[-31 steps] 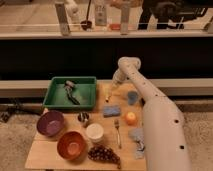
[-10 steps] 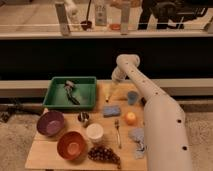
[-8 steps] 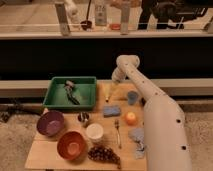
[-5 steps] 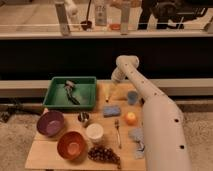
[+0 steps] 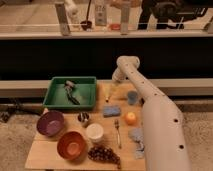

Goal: Place banana in metal cup

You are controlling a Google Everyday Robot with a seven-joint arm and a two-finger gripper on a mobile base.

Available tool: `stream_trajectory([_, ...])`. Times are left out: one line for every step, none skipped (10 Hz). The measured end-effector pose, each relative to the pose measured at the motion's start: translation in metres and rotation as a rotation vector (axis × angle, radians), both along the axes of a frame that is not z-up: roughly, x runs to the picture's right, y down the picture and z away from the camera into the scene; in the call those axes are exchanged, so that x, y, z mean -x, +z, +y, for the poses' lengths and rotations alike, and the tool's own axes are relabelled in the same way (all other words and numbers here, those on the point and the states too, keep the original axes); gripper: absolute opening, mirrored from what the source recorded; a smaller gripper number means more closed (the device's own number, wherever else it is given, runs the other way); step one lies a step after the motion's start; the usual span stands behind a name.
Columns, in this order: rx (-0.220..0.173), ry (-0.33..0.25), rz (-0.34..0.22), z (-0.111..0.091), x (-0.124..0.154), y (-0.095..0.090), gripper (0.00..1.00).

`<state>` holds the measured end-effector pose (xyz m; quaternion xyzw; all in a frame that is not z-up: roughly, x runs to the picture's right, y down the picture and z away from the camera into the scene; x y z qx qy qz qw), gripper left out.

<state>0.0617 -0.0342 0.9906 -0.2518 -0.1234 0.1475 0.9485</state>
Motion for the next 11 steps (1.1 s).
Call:
stream_trajectory([0.004,0.004,-0.001,-0.0002,0.0001,0.0000,0.55])
stream_trajectory([0.007,0.006,0.000,0.0001,-0.0004,0.0004,0.55])
stream_trajectory([0.008,0.008,0.000,0.0000,-0.0007,0.0006,0.55])
stream_trajectory([0.010,0.012,0.001,-0.0003,-0.0011,0.0010,0.55])
stream_trajectory([0.012,0.014,0.002,-0.0004,-0.0009,0.0009,0.53])
stream_trajectory([0.010,0.014,0.004,-0.0008,0.0006,0.0001,0.43])
stream_trajectory([0.007,0.011,0.005,-0.0009,0.0020,-0.0011,0.35])
stream_trajectory([0.004,0.009,0.006,-0.0017,0.0031,-0.0029,0.30])
stream_trajectory([0.003,0.010,0.007,-0.0016,0.0035,-0.0040,0.30])
stream_trajectory([0.002,0.011,0.009,-0.0022,0.0036,-0.0049,0.33])
stream_trajectory([0.003,0.012,0.011,-0.0021,0.0041,-0.0051,0.43])
